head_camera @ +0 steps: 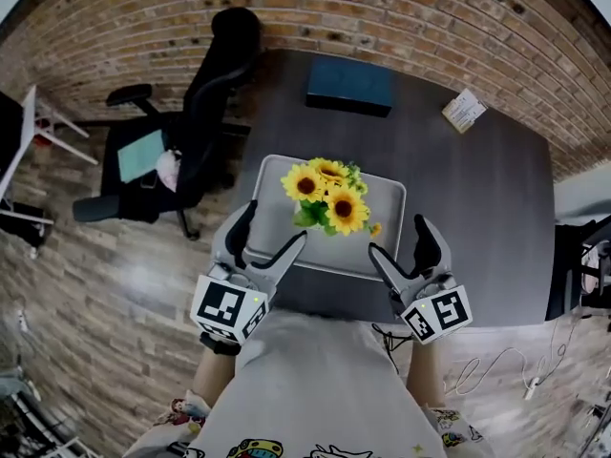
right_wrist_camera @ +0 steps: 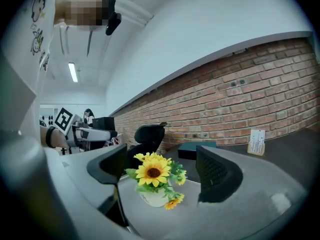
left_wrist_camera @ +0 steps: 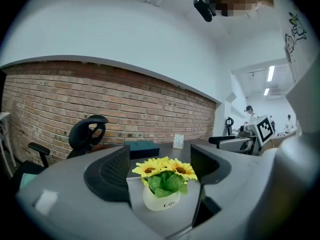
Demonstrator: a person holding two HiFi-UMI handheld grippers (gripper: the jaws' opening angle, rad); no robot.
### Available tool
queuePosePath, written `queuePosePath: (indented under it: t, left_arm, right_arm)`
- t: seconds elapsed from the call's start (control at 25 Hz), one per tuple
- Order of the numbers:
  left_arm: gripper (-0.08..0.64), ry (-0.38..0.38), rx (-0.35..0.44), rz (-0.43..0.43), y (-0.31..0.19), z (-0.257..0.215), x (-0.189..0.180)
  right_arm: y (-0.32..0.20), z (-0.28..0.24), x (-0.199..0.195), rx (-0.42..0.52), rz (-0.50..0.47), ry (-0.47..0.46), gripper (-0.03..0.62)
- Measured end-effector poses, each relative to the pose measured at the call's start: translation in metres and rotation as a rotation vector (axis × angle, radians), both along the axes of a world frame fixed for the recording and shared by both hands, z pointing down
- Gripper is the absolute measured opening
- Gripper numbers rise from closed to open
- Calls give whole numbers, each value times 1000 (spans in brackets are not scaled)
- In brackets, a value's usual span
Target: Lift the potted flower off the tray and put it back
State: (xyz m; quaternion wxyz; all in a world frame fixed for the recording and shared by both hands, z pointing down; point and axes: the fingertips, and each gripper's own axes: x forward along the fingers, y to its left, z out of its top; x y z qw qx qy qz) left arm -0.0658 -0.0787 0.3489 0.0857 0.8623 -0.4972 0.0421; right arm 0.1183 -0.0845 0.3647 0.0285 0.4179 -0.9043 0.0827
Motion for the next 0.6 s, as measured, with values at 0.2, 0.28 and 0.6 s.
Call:
queuePosePath:
  t: [0.2,0.28,0.6]
  left_arm:
    - [385,-12,-9,73,-16,-2,9]
    - [388,-12,-15,98,-19,3,11]
    - [397,-9,-44,162,-21,16,17]
  right_arm:
    - [-2,3,-2,-12,28,3,426]
    - [-3,6,-4,-20,34,6,430]
    - [-5,12,-13,-31,25,18,436]
